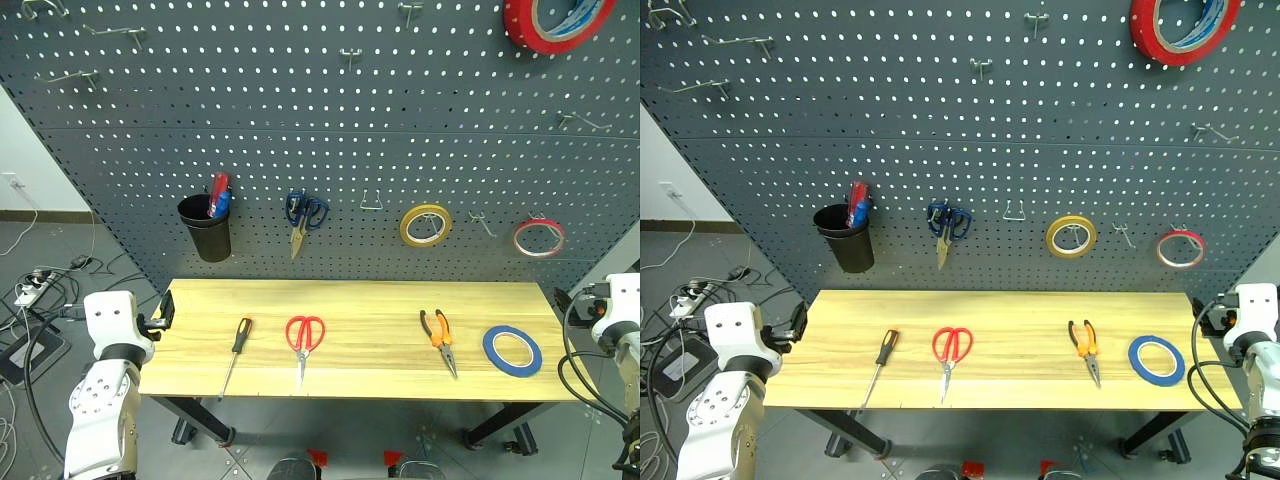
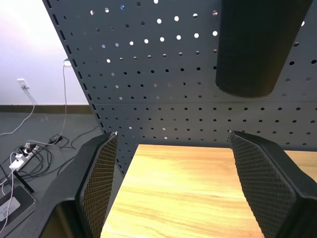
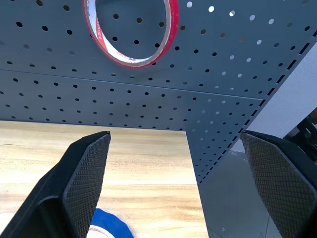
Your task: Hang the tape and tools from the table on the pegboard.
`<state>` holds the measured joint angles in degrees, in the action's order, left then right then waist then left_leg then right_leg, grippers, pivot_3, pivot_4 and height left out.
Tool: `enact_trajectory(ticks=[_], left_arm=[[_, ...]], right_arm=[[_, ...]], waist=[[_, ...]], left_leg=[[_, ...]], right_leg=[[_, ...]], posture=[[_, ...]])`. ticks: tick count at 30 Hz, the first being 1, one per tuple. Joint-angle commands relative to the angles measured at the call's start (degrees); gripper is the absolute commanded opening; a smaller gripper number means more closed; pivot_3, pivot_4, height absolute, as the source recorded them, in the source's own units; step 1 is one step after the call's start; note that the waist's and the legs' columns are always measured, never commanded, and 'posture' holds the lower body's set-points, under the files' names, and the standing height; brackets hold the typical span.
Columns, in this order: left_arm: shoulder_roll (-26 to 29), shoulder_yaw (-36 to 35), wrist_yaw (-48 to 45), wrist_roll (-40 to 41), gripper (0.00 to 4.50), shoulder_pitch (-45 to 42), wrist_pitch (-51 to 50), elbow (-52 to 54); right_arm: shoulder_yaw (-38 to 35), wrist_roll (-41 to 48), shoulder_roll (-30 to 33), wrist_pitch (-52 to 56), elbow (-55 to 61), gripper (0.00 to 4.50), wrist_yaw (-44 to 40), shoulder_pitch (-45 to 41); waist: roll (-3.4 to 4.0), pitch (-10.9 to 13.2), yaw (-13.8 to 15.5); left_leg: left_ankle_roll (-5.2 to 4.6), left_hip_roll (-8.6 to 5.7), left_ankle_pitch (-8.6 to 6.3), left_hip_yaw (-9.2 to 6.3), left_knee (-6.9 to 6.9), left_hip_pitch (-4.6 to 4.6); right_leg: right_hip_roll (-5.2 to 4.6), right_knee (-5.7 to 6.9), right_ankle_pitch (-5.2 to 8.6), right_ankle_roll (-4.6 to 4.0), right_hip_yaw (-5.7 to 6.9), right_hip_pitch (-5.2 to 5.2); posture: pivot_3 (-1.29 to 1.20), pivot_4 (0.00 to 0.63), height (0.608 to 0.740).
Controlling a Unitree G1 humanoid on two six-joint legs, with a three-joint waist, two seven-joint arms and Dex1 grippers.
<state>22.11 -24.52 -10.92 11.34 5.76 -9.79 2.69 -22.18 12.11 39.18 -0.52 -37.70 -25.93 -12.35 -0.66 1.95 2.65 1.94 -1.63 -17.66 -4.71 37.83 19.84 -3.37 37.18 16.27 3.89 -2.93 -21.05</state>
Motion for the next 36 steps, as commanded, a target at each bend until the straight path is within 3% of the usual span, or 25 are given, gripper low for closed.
enact_trajectory(ticks=[1,12,15,20,26,32,36], left_arm=[[1.4,0.5,-0.9,-1.1,3.76,0.0,1.7,1.6],[2.6,1.9,-1.5,-4.8,3.76,0.2,4.0,1.8],[2.9,2.1,-5.2,-0.5,3.76,0.1,-1.5,4.9],[5.0,3.3,-6.8,-0.6,3.76,-0.6,-7.4,9.5],[8.4,9.1,-14.6,2.1,3.76,-3.2,-10.0,16.2],[13.0,15.9,-27.5,11.3,3.76,-6.1,-17.0,22.4],[14.7,19.3,-33.4,15.3,3.76,-9.7,-20.3,22.7]], right_arm=[[-0.7,0.4,0.5,-1.4,0.3,4.5,0.1,-1.7],[-2.2,1.2,1.2,-0.4,3.5,4.5,0.5,1.2],[-1.6,1.4,0.7,1.5,9.3,4.5,-0.3,4.8],[-0.9,2.3,-0.5,8.6,22.3,4.5,-0.4,11.0],[2.2,4.3,-1.4,23.2,39.7,4.5,-1.4,18.6],[6.6,5.8,-0.5,36.5,51.6,4.5,-2.8,22.7],[9.4,5.6,-1.8,41.6,53.9,4.5,-1.9,21.1]], waist=[[0.0,0.0,0.0],[0.01,0.0,0.0],[0.02,0.0,0.0],[0.04,0.0,-0.5],[0.19,1.0,-1.2],[0.55,4.5,-2.4],[0.51,6.8,-3.5]], left_leg=[[0.0,0.0,0.0,0.01,0.0,0.0],[0.0,0.0,0.0,0.02,0.01,0.01],[0.0,0.03,0.0,0.02,0.01,0.02],[0.0,0.12,-0.01,-0.01,0.01,0.03],[-0.01,0.2,-0.04,-0.05,0.02,0.0],[-0.06,0.26,-0.06,-0.08,0.07,0.01],[-0.06,0.32,-0.06,-0.19,0.07,0.13]], right_leg=[[0.0,0.0,0.0,0.0,0.0,0.0],[0.0,-0.01,0.0,-0.01,0.0,0.01],[0.0,-0.01,0.0,-0.01,0.02,0.0],[0.06,0.02,0.0,-0.01,0.04,0.0],[0.1,-0.07,0.01,-0.04,0.19,0.17],[0.14,-0.06,0.0,-0.08,0.21,0.19],[0.16,0.0,-0.01,-0.11,0.27,0.04]], posture=[[0.09,0.0,0.74],[0.08,0.0,0.74],[0.06,0.0,0.74],[0.04,0.001,0.74],[0.02,0.087,0.74],[-0.02,0.174,0.74],[-0.04,0.203,0.74]])
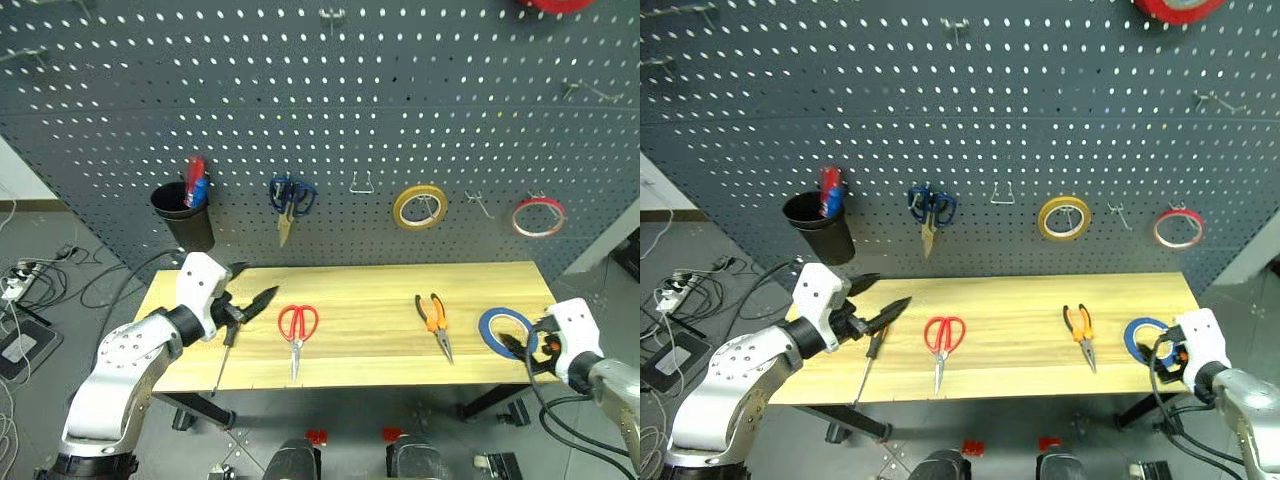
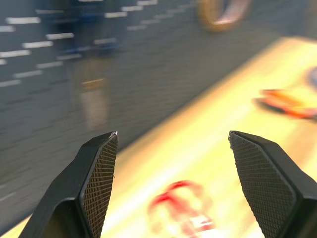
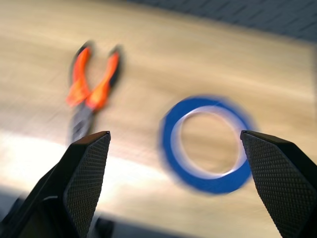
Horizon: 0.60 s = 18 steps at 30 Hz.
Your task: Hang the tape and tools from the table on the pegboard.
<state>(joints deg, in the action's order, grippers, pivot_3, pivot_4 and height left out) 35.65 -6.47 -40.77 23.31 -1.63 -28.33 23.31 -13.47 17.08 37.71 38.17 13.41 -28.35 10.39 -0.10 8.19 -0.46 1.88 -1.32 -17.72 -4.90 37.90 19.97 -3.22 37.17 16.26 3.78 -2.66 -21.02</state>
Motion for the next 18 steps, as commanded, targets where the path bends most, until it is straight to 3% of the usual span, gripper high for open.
enact_trajectory(ticks=[1,11,18], left_arm=[[1.3,1.5,-4.3,4.1,3.76,-3.0,-2.4,1.9],[1.5,10.5,-12.7,1.9,3.76,-12.6,-0.7,-4.4],[0.4,15.3,-15.0,-0.1,3.76,-14.7,1.9,-4.9]], right_arm=[[1.0,0.8,-0.6,3.9,3.1,4.5,0.6,-2.1],[11.2,-7.6,-2.6,-1.1,-19.0,4.5,0.9,-18.2],[14.1,-10.8,-3.1,-3.3,-36.3,4.5,-0.7,-30.1]], waist=[[-0.11,0.9,-0.7],[-0.61,4.8,-2.8],[-0.73,7.1,-2.9]], left_leg=[[0.0,0.01,0.0,0.0,0.01,0.08],[0.0,0.04,0.01,-0.07,0.1,0.76],[0.01,0.2,0.02,-0.01,0.16,1.08]], right_leg=[[0.0,0.02,-0.01,0.0,-0.01,-0.1],[0.01,0.14,-0.1,-0.09,0.08,-0.78],[-0.04,0.57,-0.07,-0.11,0.0,-1.3]], posture=[[-0.04,0.208,0.74],[-0.05,0.284,0.74],[-0.04,0.308,0.74]])
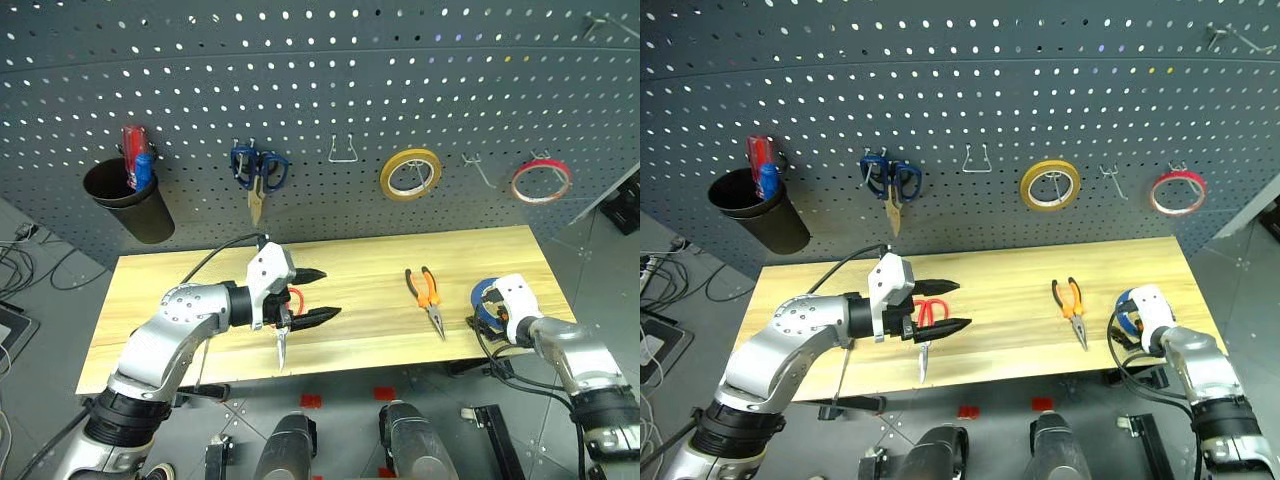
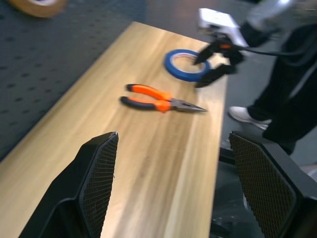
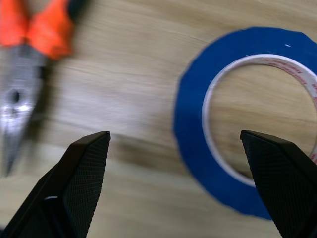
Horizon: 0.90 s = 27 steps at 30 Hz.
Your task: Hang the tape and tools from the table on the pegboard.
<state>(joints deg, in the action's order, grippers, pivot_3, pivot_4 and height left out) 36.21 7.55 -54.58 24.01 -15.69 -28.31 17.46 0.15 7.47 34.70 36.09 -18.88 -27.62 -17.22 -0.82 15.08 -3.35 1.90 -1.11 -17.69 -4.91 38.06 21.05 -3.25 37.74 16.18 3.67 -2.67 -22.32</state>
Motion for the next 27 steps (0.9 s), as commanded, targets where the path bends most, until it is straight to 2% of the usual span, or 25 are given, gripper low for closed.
enact_trajectory(ticks=[1,4,7,11,16,17,20,23,27], left_arm=[[-0.2,2.1,-1.6,-1.4,3.76,-0.7,2.7,1.0],[-1.0,3.7,-2.1,-2.6,3.76,-1.3,4.4,0.7],[-2.1,4.8,-2.4,-3.4,3.8,-2.2,6.1,-0.1],[-3.1,5.6,-3.2,-3.9,3.8,-3.1,7.5,-1.1],[-3.5,6.0,-3.4,-4.6,3.8,-2.6,9.0,-1.1],[-3.7,5.9,-3.4,-4.4,3.8,-2.5,9.0,-0.9],[-5.4,5.1,-2.4,-2.4,3.8,-2.6,7.2,0.4],[-6.4,4.6,-2.0,-1.4,3.8,-3.5,6.4,1.3],[-7.1,3.8,-1.5,-1.3,3.8,-4.7,7.3,1.3]], right_arm=[[1.1,-1.4,0.0,-0.9,-6.2,4.5,-2.3,-3.8],[2.0,-1.5,0.3,2.2,-11.9,4.5,-5.2,-7.7],[4.5,-2.9,1.0,3.8,-15.0,3.95,-9.2,-9.5],[8.3,-6.7,1.6,0.6,-17.7,2.58,-10.7,-10.0],[10.0,-10.2,-0.2,-3.2,-15.5,0.91,-7.6,-8.1],[9.9,-10.5,-0.6,-3.3,-14.3,0.69,-7.1,-7.3],[7.7,-10.0,-1.0,-2.0,-9.2,0.68,-5.6,-5.1],[3.4,-8.4,0.6,0.3,1.5,0.68,-4.6,-1.9],[-7.1,-7.0,1.5,2.8,25.8,0.68,0.3,5.9]], waist=[[-0.02,0.4,0.0],[-0.11,0.5,-0.1],[-0.18,0.5,-0.1],[-0.25,0.5,-0.1],[-0.58,0.3,-0.1],[-0.65,0.3,-0.1],[-0.71,0.2,0.0],[-0.65,0.3,0.1],[-0.05,0.4,0.1]], left_leg=[[0.0,0.08,0.0,0.01,0.03,0.0],[0.0,0.09,0.0,0.04,0.05,0.0],[0.0,0.09,0.0,0.02,0.13,-0.01],[0.0,0.1,0.0,-0.04,0.15,-0.02],[0.01,0.2,0.01,-0.03,0.15,-0.08],[0.02,0.21,0.01,-0.02,0.19,-0.1],[0.03,0.21,0.01,-0.05,0.26,-0.12],[0.03,0.19,0.01,-0.07,0.29,-0.05],[0.07,0.16,0.03,-0.12,0.33,0.46]], right_leg=[[0.0,0.03,0.0,0.0,-0.01,0.0],[0.0,0.04,0.0,0.0,-0.02,0.01],[-0.01,0.07,-0.01,0.01,-0.01,0.05],[0.01,0.12,0.0,0.01,0.07,0.06],[0.05,0.14,-0.01,0.01,0.06,0.08],[0.06,0.15,-0.01,0.01,0.06,0.11],[0.05,0.15,-0.03,0.01,0.07,0.18],[0.04,0.16,-0.03,0.02,0.08,0.13],[0.01,0.25,-0.03,0.02,0.1,-0.39]], posture=[[-0.04,0.308,0.74],[-0.04,0.305,0.74],[-0.04,0.297,0.74],[-0.03,0.287,0.74],[-0.03,0.279,0.74],[-0.04,0.276,0.74],[-0.04,0.271,0.74],[-0.04,0.265,0.74],[-0.07,0.268,0.74]])
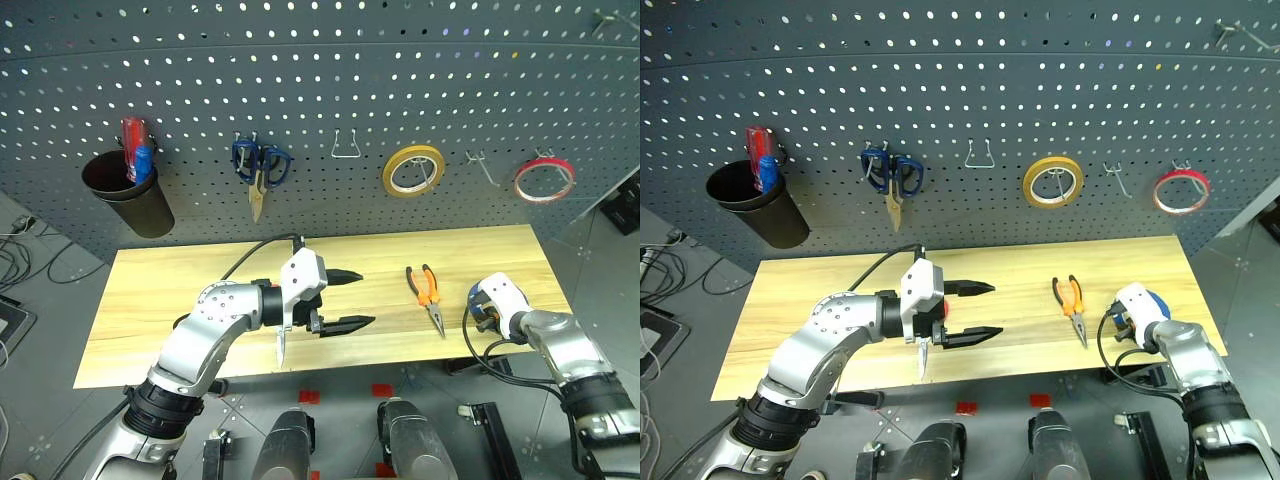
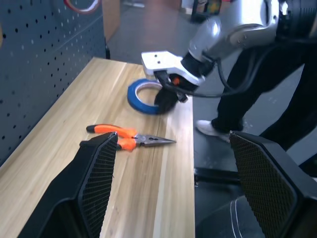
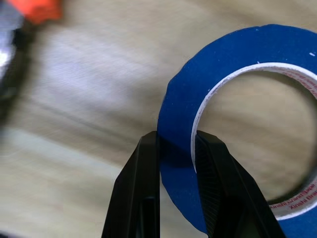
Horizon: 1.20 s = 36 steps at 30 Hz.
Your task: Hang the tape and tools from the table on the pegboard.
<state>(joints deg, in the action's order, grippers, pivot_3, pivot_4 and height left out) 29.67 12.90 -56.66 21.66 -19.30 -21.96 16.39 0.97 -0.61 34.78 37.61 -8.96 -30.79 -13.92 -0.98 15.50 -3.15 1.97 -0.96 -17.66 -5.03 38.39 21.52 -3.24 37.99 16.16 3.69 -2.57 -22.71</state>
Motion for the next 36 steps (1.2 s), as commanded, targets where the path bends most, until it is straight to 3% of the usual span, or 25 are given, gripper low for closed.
enact_trajectory(ticks=[1,3,6,10,24,31,35,36], left_arm=[[-0.7,-1.7,0.6,1.4,3.8,-1.2,0.6,2.5],[-1.2,-2.1,0.8,1.8,3.8,-1.5,0.6,2.5],[-3.7,-2.7,4.0,0.7,3.8,-3.2,2.5,1.9],[-7.2,-3.9,9.0,-2.3,3.8,-5.6,6.2,0.1],[-8.6,-3.9,12.6,-5.5,3.8,-6.2,8.7,-0.7],[-4.9,-7.3,11.4,-4.7,3.8,-5.1,7.6,-3.2],[2.0,-7.8,5.6,-6.0,3.8,-2.6,10.4,-6.3],[4.1,-7.7,3.2,-5.4,3.8,-1.6,9.7,-7.0]], right_arm=[[-10.1,1.0,0.8,1.8,22.1,0.68,4.6,5.4],[-12.6,0.3,-1.0,2.9,32.2,0.68,6.9,10.4],[-10.2,-2.5,-8.3,-6.1,47.0,0.68,13.8,17.6],[-5.3,-4.2,-13.1,-11.0,49.0,0.68,16.6,14.8],[-7.4,4.7,-14.8,-24.5,8.4,0.68,11.5,-11.0],[-7.9,5.8,-14.8,-19.8,14.6,2.96,12.7,-6.0],[-5.8,4.6,-15.4,-5.4,26.2,4.33,15.8,3.5],[-4.4,3.8,-16.0,-1.6,28.5,4.49,16.9,5.6]], waist=[[0.16,0.0,0.0],[0.12,0.0,-0.1],[0.1,0.0,-0.1],[0.09,0.0,-1.0],[0.06,0.0,-1.6],[0.06,0.0,-1.5],[0.09,0.0,-1.5],[0.09,0.0,-1.5]], left_leg=[[0.11,-0.02,0.07,0.01,0.22,0.44],[0.27,-0.05,0.15,-0.05,0.54,1.07],[0.27,-0.02,0.15,-0.2,0.54,1.11],[0.27,-0.13,0.16,-0.16,0.53,1.01],[0.47,-0.31,0.31,-0.13,0.53,0.97],[0.49,-0.26,0.32,-0.22,0.52,1.11],[0.51,-0.24,0.33,-0.19,0.53,1.25],[0.51,-0.23,0.34,-0.21,0.51,1.26]], right_leg=[[0.0,0.17,-0.01,0.01,-0.02,-0.44],[-0.02,0.51,-0.01,0.02,0.01,-0.97],[0.03,0.6,0.0,0.02,0.11,-1.03],[0.01,0.78,-0.01,0.02,0.01,-1.03],[-0.07,0.64,-0.03,0.05,0.03,-0.95],[-0.06,0.68,-0.02,0.05,0.09,-1.08],[-0.11,0.87,-0.02,0.05,0.02,-1.35],[-0.1,0.87,-0.02,0.05,0.02,-1.36]], posture=[[-0.07,0.268,0.74],[-0.08,0.275,0.74],[-0.11,0.278,0.74],[-0.11,0.276,0.74],[-0.07,0.264,0.74],[-0.06,0.26,0.74],[-0.06,0.259,0.74],[-0.08,0.261,0.74]])
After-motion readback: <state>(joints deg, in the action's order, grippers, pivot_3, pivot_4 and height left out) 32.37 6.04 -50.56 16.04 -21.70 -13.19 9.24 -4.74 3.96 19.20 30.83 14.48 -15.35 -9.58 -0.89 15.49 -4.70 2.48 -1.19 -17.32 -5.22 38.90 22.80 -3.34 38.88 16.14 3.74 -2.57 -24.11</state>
